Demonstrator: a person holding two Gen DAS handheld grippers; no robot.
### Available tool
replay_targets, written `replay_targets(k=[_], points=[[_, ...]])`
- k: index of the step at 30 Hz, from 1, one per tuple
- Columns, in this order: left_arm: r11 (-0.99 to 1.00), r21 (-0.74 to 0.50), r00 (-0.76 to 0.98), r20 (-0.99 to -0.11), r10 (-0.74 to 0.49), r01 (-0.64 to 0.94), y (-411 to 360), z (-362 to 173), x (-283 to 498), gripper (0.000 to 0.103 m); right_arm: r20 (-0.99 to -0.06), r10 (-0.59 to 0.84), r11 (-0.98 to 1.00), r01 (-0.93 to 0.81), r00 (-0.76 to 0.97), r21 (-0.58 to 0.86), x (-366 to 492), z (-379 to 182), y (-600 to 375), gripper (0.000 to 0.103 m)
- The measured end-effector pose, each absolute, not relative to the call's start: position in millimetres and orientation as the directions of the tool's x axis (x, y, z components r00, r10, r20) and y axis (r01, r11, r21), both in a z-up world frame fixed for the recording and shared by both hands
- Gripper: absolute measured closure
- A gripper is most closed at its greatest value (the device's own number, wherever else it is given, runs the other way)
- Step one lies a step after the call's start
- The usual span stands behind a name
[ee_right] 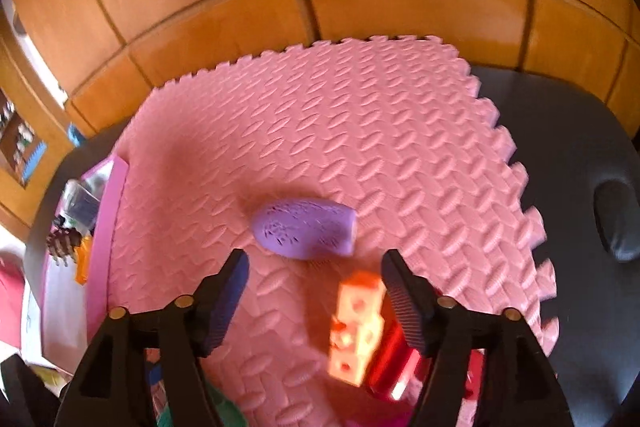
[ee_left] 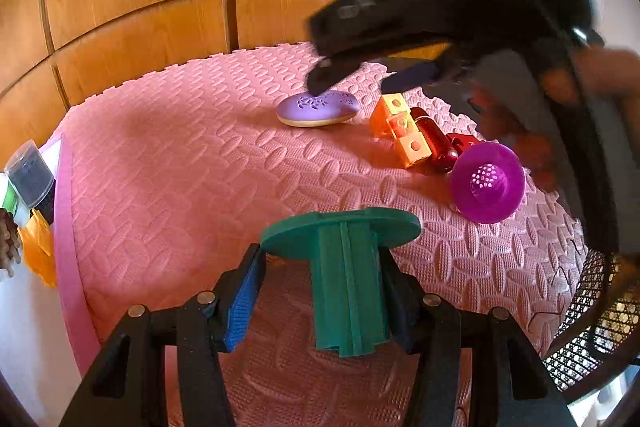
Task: Organize rigid objects
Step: 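Grasp the purple oval soap with the right gripper, then carry the teal piece into the tray and release it with the left gripper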
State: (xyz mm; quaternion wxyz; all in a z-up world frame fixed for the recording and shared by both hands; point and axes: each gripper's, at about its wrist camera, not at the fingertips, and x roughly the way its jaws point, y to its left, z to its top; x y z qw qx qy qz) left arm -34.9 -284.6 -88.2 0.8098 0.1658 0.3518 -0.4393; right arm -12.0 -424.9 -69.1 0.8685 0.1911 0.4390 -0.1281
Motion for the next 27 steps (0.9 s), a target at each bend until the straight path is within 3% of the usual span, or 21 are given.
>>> replay_targets(k=[3,11,12,21,27], points=[[0.558,-0.051,0.361,-0.714,-0.601,0.828,-282.9,-88.2,-33.7,0.047,-0.858,-0.084,0.902,0.406,0.506,0.151,11.2,-77.8,-425.1,0.02],[0.555,-0.074,0.347,-0.709,-0.613,0.829,-282.1,-89.0,-31.1,0.047,-0.906,-0.07,0.894,0.429,0.418,0.129,45.3,-101.2,-428.3,0.02],[0.555,-0.076,0.346,-0.708,-0.615,0.829,-281.5,-88.9,-30.7,0.047,-0.902,-0.094,0.9,0.423,0.422,0.104,46.7,-100.9,-425.4,0.025],[0.551,-0.074,0.344,-0.71,-0.615,0.831,-280.0,-88.3,-31.6,0.048,-0.885,0.002,0.978,0.183,0.465,0.098,39.8,-103.0,-373.7,0.025],[0.552,-0.049,0.352,-0.723,-0.595,0.832,-272.0,-88.1,-39.1,0.048,-0.874,0.0,0.987,0.139,0.486,0.077,27.8,-107.5,-363.2,0.025]])
